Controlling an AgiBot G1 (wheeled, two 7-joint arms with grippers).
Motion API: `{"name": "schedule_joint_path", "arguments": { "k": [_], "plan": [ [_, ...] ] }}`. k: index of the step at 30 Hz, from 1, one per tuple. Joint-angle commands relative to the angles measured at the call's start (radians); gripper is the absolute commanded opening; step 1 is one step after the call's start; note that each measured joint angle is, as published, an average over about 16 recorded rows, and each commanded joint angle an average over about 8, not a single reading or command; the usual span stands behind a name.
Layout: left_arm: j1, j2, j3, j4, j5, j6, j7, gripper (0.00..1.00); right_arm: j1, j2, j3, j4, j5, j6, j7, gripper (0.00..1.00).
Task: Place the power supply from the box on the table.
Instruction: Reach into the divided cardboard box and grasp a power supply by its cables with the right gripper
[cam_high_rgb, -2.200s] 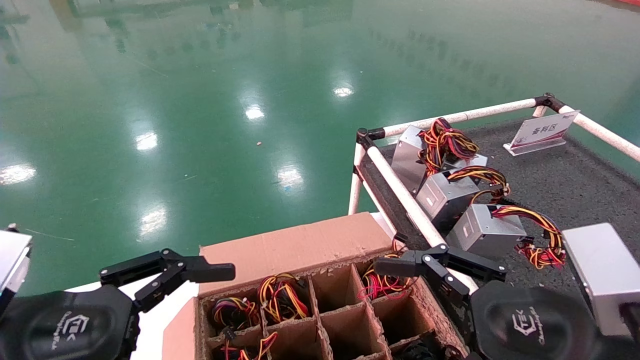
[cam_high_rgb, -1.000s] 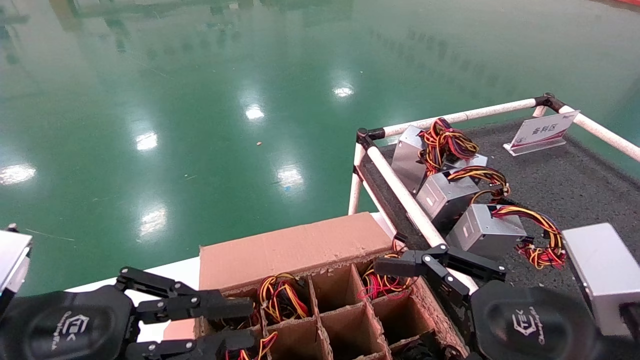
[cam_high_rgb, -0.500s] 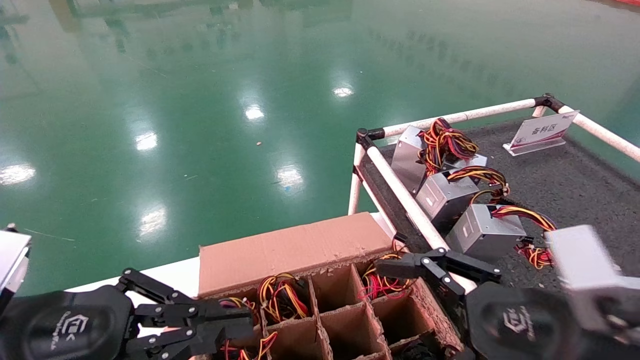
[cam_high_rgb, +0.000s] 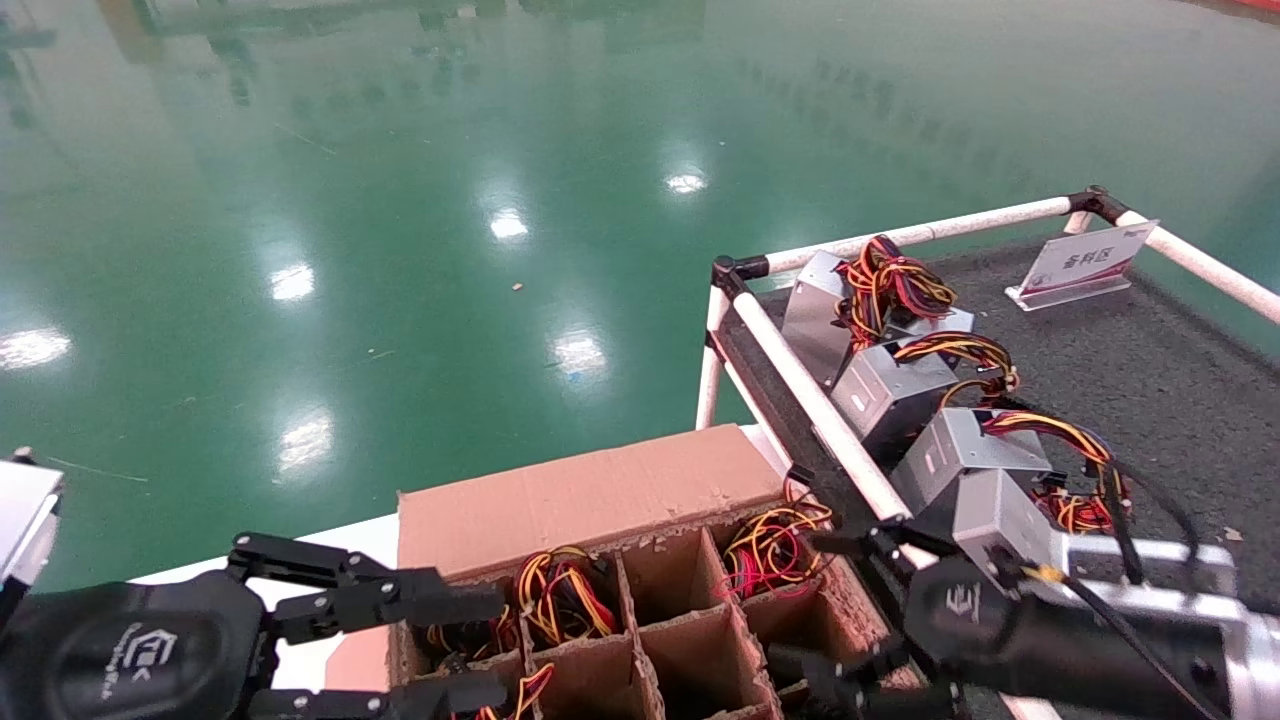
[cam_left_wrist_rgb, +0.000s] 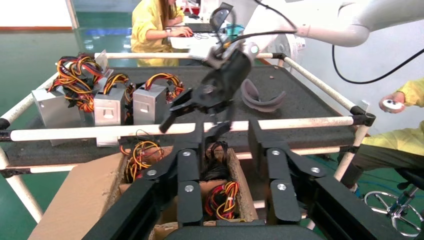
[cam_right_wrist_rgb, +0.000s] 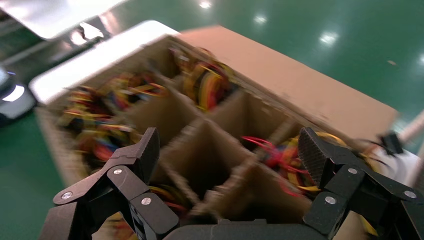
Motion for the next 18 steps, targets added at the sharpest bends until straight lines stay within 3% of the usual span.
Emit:
{"name": "schedule_joint_path", "arguments": {
  "k": [1,9,18],
  "plan": [
    [0.000,0.000,0.000,0.000,0.000,0.000,0.000,1.00,0.028,-0.021,-0.017,-0.044,-0.046,0.018,-0.007,1.00],
    [0.000,0.000,0.000,0.000,0.000,0.000,0.000,1.00,0.156,-0.108,-0.051,-0.255,-0.131,0.031,-0.086,1.00],
    [0.000,0.000,0.000,0.000,0.000,0.000,0.000,1.00,0.200,-0.163,-0.076,-0.413,-0.164,0.003,-0.158,1.00]
  ]
}}
